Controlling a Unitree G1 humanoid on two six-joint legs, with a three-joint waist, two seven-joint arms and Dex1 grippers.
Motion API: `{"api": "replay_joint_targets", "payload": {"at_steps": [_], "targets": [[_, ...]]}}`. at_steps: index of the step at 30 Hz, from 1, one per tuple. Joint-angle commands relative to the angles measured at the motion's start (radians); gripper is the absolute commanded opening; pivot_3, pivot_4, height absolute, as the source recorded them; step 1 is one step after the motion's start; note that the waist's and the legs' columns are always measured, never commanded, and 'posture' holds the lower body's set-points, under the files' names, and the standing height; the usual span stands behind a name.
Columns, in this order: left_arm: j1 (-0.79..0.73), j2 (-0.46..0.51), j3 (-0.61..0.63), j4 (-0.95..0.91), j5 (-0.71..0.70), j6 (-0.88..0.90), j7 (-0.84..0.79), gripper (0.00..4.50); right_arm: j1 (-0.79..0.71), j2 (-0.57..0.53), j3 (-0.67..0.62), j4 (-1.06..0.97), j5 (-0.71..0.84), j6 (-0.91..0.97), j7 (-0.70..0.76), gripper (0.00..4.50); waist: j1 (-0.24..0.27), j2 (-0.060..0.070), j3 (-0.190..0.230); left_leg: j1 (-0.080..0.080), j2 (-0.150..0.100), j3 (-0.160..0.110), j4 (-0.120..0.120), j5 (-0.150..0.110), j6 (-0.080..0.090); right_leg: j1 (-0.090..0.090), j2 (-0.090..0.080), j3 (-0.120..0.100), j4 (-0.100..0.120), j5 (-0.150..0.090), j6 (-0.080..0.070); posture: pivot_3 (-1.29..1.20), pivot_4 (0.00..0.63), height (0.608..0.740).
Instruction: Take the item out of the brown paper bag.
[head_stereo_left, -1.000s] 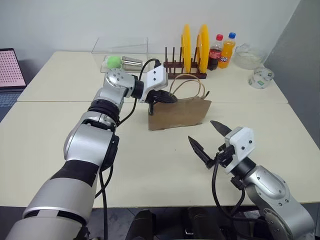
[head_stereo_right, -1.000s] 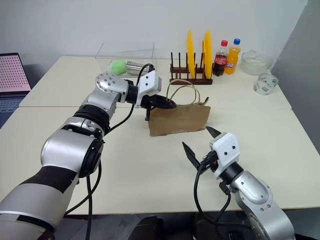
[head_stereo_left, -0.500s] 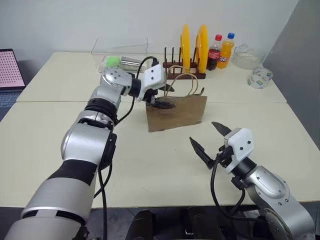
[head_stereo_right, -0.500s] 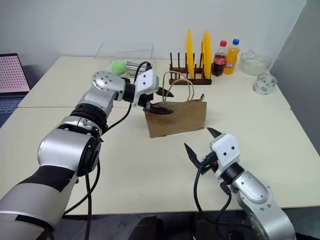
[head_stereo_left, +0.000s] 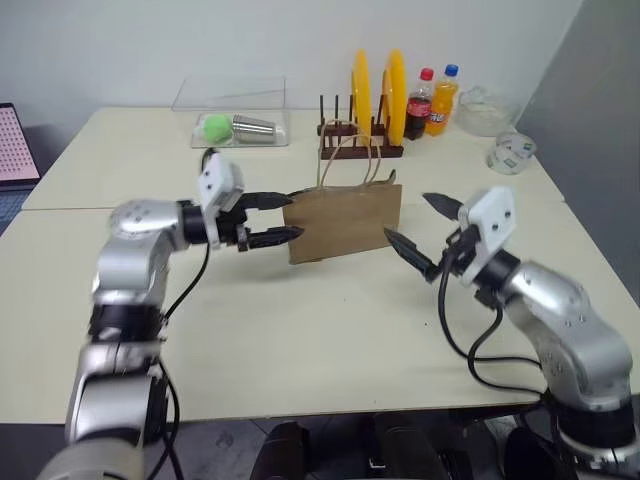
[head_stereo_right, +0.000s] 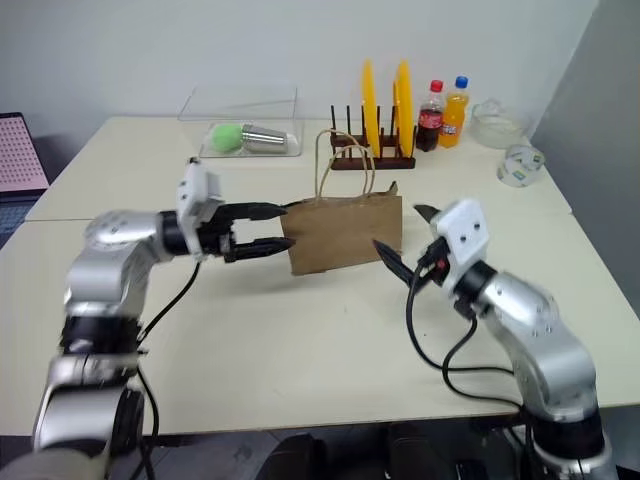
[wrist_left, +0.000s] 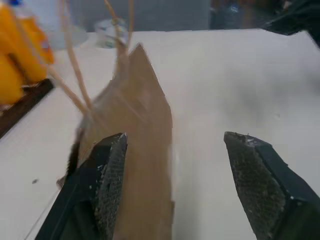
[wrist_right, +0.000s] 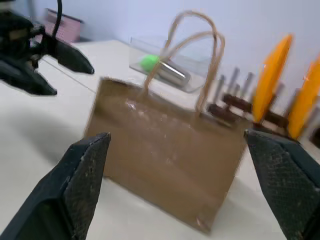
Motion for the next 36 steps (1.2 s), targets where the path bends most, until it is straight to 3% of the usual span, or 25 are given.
{"api": "replay_joint_targets", "payload": {"at_steps": [1, 6, 13, 19, 22, 25, 31, 36], "targets": [[0.153, -0.067, 0.084, -0.346, -0.078, 0.135, 0.234, 3.27, -0.127, -0.023, -0.048, 0.132, 0.021, -0.03, 0.044, 4.14, 0.001, 0.001, 0.0, 0.001, 0.0, 0.001, 0.0, 0.0, 0.0, 0.001, 0.0, 0.001, 0.0, 0.0, 0.0, 0.0, 0.15, 0.74], [0.463, -0.19, 0.066, -0.625, -0.085, 0.177, 0.457, 3.27, -0.363, -0.084, 0.063, 0.437, -0.09, -0.121, 0.187, 2.55, 0.005, 0.002, 0.0, 0.01, -0.003, 0.002, -0.001, 0.0, 0.0, 0.011, -0.002, 0.001, -0.001, 0.0, 0.0, 0.0, 0.15, 0.74], [0.57, -0.246, 0.057, -0.676, -0.104, 0.132, 0.582, 3.27, -0.707, -0.041, 0.22, 1.04, -0.339, -0.399, 0.263, 0.01, 0.002, 0.002, 0.0, 0.017, -0.002, 0.001, -0.002, 0.0, 0.0, 0.016, -0.001, 0.0, -0.002, -0.003, 0.0, 0.0, 0.15, 0.74], [0.576, -0.215, 0.031, -0.645, -0.113, 0.065, 0.574, 3.27, -0.921, 0.061, 0.342, 1.571, -0.553, -0.68, 0.251, 0.01, 0.001, 0.002, 0.0, 0.017, -0.002, 0.003, -0.003, 0.0, 0.0, 0.016, -0.001, 0.002, -0.002, -0.001, -0.003, 0.0, 0.15, 0.74], [0.568, -0.191, 0.008, -0.613, -0.099, 0.032, 0.562, 3.27, -0.956, 0.088, 0.378, 1.693, -0.633, -0.759, 0.239, 0.01, 0.003, 0.002, 0.001, 0.016, -0.002, 0.002, -0.003, 0.0, 0.0, 0.016, -0.001, 0.001, -0.002, -0.002, -0.003, 0.0, 0.15, 0.74], [0.571, -0.17, -0.013, -0.599, -0.096, 0.009, 0.558, 3.27, -0.96, 0.088, 0.39, 1.723, -0.665, -0.822, 0.32, 0.01, 0.003, 0.003, 0.001, 0.016, -0.002, 0.002, -0.003, 0.0, 0.0, 0.016, -0.002, 0.001, -0.003, -0.002, -0.003, 0.0, 0.15, 0.74], [0.63, -0.087, -0.006, -0.586, -0.114, -0.028, 0.486, 3.27, -0.832, -0.021, 0.38, 1.444, -0.559, -0.834, 0.853, 0.01, 0.004, 0.005, 0.002, 0.016, -0.002, 0.001, -0.004, 0.0, 0.0, 0.016, -0.002, 0.0, -0.003, -0.002, -0.003, 0.0, 0.15, 0.74], [0.655, -0.016, 0.004, -0.553, -0.127, -0.072, 0.408, 3.27, -0.643, -0.105, 0.368, 1.055, -0.469, -0.661, 1.002, 0.01, 0.006, 0.006, 0.002, 0.016, -0.002, 0.0, -0.004, 0.0, 0.0, 0.016, -0.003, -0.001, -0.004, -0.002, -0.003, 0.0, 0.15, 0.74]]}}
